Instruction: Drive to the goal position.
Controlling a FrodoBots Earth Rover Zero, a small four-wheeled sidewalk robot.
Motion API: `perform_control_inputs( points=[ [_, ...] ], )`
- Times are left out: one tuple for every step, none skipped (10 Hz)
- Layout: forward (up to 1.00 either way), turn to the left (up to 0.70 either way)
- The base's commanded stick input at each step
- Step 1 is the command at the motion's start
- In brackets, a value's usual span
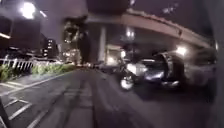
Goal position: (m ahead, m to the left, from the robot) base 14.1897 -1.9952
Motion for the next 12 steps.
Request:
perform_control_inputs(
  points=[
    [0.45, 0.0],
    [0.45, 0.0],
    [0.45, 0.0],
    [0.45, 0.0],
    [0.45, 0.0],
    [0.45, 0.0],
    [0.45, 0.0],
    [0.45, 0.0],
    [0.45, 0.0],
    [0.45, 0.0],
    [0.45, 0.0],
    [0.45, 0.0]
  ],
)
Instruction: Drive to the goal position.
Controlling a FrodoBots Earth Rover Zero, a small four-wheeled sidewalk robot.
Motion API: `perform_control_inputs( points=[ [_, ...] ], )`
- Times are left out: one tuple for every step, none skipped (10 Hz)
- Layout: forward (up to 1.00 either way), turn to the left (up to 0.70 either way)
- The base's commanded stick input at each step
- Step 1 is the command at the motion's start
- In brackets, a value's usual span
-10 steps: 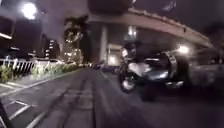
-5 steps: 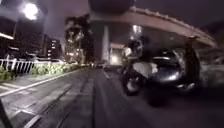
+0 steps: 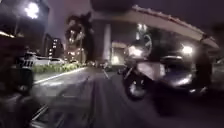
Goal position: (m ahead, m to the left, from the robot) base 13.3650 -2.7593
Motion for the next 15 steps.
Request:
perform_control_inputs(
  points=[
    [0.45, 0.0],
    [0.45, 0.0],
    [0.45, 0.0],
    [0.45, 0.0],
    [0.45, 0.0],
    [0.45, 0.0],
    [0.45, 0.0],
    [0.45, 0.0],
    [0.45, 0.0],
    [0.45, 0.0],
    [0.45, 0.12],
    [0.45, 0.27],
    [0.45, 0.27],
    [0.45, 0.27],
    [0.45, 0.07]
  ],
)
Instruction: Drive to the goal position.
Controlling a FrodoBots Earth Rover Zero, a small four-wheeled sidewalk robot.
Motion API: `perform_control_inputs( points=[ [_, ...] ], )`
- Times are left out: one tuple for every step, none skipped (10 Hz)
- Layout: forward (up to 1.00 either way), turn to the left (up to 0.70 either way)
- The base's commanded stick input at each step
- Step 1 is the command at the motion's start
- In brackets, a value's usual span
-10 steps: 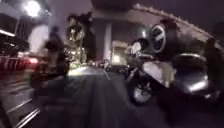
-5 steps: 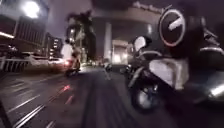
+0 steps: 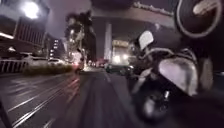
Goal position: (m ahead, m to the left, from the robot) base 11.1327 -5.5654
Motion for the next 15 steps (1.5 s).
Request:
perform_control_inputs(
  points=[
    [0.45, 0.0],
    [0.45, 0.0],
    [0.45, 0.0],
    [0.45, 0.0],
    [0.45, 0.0],
    [0.45, 0.0],
    [0.45, 0.0],
    [0.45, 0.0],
    [0.45, 0.0],
    [0.45, 0.17],
    [0.45, 0.27],
    [0.45, 0.27],
    [0.45, 0.27],
    [0.45, 0.2],
    [0.45, 0.0]
  ],
)
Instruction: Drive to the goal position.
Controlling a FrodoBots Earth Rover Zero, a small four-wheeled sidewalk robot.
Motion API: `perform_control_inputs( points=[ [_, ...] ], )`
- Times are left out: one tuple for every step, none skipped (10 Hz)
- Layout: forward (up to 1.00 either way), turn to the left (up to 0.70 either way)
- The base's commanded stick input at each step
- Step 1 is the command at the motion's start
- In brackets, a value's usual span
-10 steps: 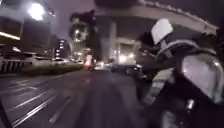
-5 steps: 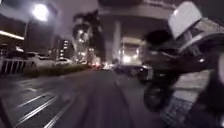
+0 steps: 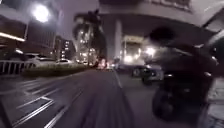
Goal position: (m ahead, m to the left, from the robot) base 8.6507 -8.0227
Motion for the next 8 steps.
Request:
perform_control_inputs(
  points=[
    [0.45, 0.0],
    [0.45, 0.0],
    [0.45, 0.0],
    [0.45, 0.0],
    [0.45, 0.0],
    [0.45, 0.0],
    [0.45, 0.0],
    [0.45, -0.27]
  ],
)
